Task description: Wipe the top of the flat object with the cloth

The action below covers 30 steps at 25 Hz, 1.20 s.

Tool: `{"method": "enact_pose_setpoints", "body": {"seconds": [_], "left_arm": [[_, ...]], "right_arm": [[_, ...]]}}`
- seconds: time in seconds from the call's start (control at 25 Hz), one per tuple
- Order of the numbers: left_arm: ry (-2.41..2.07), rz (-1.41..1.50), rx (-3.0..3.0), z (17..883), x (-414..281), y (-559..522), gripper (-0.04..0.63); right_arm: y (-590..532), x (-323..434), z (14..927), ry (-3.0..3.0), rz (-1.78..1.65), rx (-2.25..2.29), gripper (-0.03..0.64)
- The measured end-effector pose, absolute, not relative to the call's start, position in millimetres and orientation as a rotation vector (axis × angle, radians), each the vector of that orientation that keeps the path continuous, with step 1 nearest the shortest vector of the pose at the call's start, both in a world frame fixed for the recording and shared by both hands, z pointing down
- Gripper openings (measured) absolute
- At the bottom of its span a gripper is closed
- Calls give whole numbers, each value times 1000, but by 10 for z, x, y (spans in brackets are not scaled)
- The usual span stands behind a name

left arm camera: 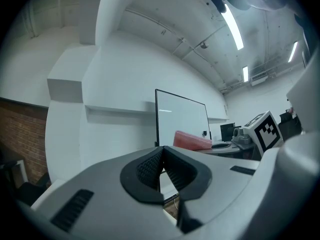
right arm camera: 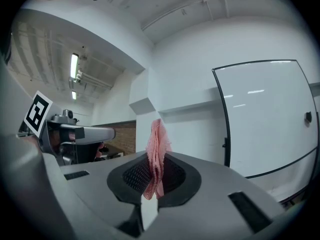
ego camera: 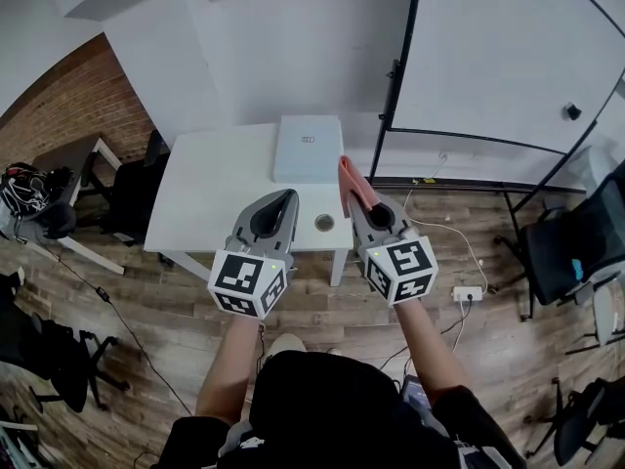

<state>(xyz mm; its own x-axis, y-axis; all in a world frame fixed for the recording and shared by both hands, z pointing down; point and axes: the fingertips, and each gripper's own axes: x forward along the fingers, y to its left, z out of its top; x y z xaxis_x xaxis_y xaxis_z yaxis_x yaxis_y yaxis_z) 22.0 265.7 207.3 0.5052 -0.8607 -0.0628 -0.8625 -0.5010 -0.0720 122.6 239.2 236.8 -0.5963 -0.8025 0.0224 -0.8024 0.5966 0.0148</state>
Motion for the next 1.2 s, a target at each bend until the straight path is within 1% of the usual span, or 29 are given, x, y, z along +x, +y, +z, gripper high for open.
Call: {"method": "enact_pose_setpoints", "body": {"seconds": [0.32, 0.56, 1.2], "left_arm": [[1528, 12, -2653, 2158, 200, 2496, 11], [1533, 9, -2671, 2253, 145, 2135, 11], [1519, 53, -2731, 2346, -408, 231, 11]], "right_arm": [[2236, 1222, 2457, -2790, 22, 1385, 44], [1892, 1186, 2550, -2776, 40, 1387, 43], [26, 691, 2705, -2710, 124, 1422, 44]]}}
